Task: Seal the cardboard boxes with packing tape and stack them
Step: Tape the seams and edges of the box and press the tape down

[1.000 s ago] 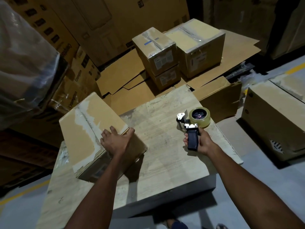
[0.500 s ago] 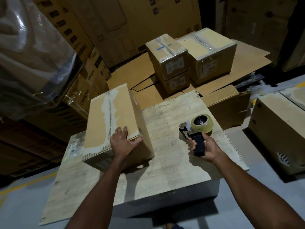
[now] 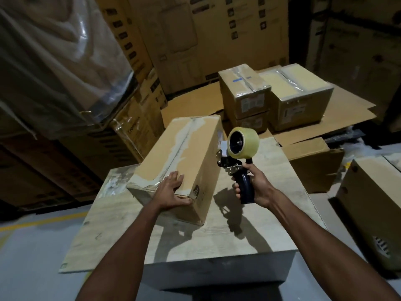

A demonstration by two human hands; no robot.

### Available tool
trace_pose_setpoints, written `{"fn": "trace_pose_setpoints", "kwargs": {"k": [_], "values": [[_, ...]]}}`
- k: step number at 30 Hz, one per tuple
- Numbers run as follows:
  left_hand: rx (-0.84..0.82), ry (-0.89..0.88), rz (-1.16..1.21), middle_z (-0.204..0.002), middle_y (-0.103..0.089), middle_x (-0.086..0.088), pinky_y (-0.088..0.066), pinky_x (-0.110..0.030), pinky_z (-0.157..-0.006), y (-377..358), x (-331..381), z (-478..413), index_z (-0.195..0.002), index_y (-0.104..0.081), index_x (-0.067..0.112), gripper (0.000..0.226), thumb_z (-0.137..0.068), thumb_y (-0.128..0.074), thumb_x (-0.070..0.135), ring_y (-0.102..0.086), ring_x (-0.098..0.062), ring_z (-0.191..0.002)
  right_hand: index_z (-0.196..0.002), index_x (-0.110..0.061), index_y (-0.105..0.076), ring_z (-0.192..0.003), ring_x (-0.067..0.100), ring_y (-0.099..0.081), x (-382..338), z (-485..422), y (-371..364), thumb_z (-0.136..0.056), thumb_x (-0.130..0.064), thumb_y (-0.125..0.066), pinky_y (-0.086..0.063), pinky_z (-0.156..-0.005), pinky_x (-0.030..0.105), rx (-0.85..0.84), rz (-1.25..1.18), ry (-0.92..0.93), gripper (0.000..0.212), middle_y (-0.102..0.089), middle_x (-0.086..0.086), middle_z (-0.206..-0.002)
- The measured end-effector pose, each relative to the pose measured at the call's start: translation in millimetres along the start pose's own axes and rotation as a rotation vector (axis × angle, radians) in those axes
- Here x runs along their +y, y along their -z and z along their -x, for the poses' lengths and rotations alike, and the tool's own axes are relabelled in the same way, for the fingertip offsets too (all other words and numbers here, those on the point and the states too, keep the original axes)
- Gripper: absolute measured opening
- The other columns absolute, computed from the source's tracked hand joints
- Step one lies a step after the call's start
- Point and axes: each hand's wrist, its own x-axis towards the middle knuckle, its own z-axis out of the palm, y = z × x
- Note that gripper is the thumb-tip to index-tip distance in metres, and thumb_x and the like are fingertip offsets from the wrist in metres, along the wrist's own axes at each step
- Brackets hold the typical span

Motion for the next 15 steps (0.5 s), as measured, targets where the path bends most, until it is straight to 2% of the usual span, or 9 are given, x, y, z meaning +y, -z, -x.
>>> {"fn": "trace_pose_setpoints", "kwargs": {"k": [3, 5, 7, 11, 13, 15], "values": [[-0.017, -0.087, 0.052, -0.171, -0.007, -0.001, -0.004, -0.037, -0.126, 0.6, -16.7, 4.5, -0.162, -0.025, 0.024, 0.15, -0.038, -0.044, 0.108, -0.004, -0.019, -0.158, -0.099, -0.002, -0.061, -0.06, 0.024, -0.049, -12.3, 0.5, -30.6, -0.094, -0.059, -0.051, -0.042, -0.057, 0.035, 0.015, 0.089, 0.068, 0.058, -0.053, 0.011, -0.074], [-0.036, -0.134, 0.091, -0.17, -0.008, 0.001, -0.001, -0.033, -0.126, 1.6, -28.2, 8.0, -0.161, -0.026, 0.024, 0.147, -0.041, -0.052, 0.105, -0.004, -0.016, -0.157, -0.096, -0.003, -0.062, -0.057, 0.022, -0.048, -18.6, -1.1, -51.1, -0.096, -0.06, -0.048, -0.04, -0.055, 0.034, 0.042, 0.163, 0.107, 0.059, -0.053, 0.01, -0.072], [-0.05, -0.156, 0.096, -0.17, -0.006, 0.004, -0.001, -0.037, -0.128, 1.4, -32.8, 11.8, -0.161, -0.025, 0.026, 0.141, -0.045, -0.061, 0.098, -0.003, -0.015, -0.157, -0.095, -0.003, -0.062, -0.056, 0.021, -0.047, -24.0, -3.1, -70.1, -0.098, -0.061, -0.044, -0.039, -0.054, 0.033, 0.071, 0.24, 0.132, 0.061, -0.054, 0.01, -0.07], [-0.037, -0.173, 0.141, -0.17, -0.008, 0.007, -0.005, -0.039, -0.128, 4.0, -42.1, 15.3, -0.161, -0.027, 0.03, 0.128, -0.056, -0.065, 0.093, -0.003, -0.011, -0.156, -0.09, -0.004, -0.063, -0.055, 0.022, -0.047, -25.2, -13.7, -108.2, -0.099, -0.066, -0.04, -0.039, -0.052, 0.032, 0.086, 0.33, 0.141, 0.066, -0.055, 0.012, -0.071], [-0.042, -0.15, 0.378, -0.166, -0.027, 0.004, -0.023, -0.037, -0.125, 12.1, -42.1, 19.1, -0.154, -0.044, 0.025, 0.102, -0.07, -0.081, 0.069, -0.022, -0.01, -0.153, -0.087, -0.003, -0.064, -0.054, 0.022, -0.047, -24.2, -20.3, -121.6, -0.098, -0.068, -0.04, -0.039, -0.051, 0.031, 0.081, 0.334, 0.111, 0.07, -0.057, 0.012, -0.071], [0.062, -0.078, 0.775, -0.15, -0.054, -0.004, -0.05, -0.029, -0.106, 20.0, -44.5, 21.4, -0.14, -0.061, 0.013, 0.063, -0.085, -0.083, 0.034, -0.053, -0.01, -0.135, -0.087, -0.002, -0.064, -0.054, 0.022, -0.045, -22.5, -28.0, -133.6, -0.095, -0.071, -0.041, -0.037, -0.049, 0.03, 0.058, 0.311, 0.065, 0.073, -0.055, 0.012, -0.071]]}}
